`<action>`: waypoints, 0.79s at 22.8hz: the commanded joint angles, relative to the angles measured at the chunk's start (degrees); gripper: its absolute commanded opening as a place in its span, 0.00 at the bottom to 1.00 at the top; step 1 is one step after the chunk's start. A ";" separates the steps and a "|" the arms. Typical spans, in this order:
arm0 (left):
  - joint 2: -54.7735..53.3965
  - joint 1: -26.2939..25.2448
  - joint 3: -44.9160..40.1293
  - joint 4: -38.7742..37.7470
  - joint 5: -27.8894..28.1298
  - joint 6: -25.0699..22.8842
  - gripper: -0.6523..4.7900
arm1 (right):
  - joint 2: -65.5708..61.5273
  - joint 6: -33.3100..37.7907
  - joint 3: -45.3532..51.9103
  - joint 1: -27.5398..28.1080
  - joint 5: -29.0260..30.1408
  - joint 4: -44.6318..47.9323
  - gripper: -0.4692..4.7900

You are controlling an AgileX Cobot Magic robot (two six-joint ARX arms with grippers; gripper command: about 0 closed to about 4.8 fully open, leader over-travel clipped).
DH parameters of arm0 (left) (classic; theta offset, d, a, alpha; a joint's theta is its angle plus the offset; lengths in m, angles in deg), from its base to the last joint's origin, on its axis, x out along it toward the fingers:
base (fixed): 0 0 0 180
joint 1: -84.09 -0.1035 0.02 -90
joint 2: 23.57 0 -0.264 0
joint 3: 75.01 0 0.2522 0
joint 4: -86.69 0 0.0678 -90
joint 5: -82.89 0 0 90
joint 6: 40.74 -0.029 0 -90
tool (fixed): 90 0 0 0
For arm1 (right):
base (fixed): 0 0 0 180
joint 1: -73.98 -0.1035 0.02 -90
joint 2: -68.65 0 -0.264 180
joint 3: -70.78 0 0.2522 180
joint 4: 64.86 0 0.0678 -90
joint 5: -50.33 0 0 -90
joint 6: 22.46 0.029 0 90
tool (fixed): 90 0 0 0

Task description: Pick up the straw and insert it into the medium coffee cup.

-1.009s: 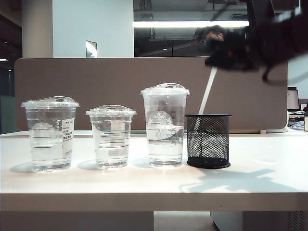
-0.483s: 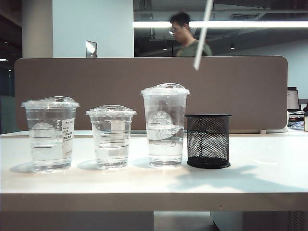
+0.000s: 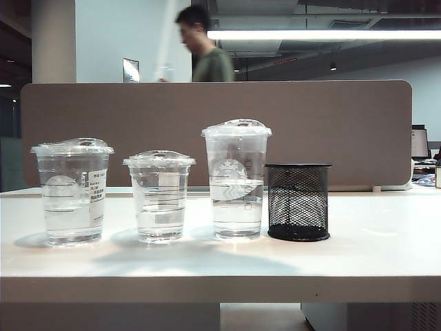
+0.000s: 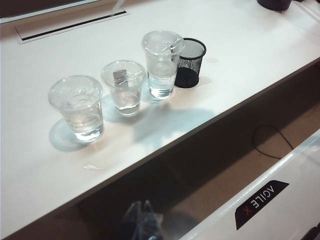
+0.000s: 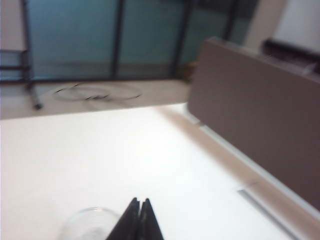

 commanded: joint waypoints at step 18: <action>-0.11 0.00 0.15 -0.07 2.32 -1.68 0.11 | -11.13 3.87 -5.22 -8.04 0.74 0.33 0.09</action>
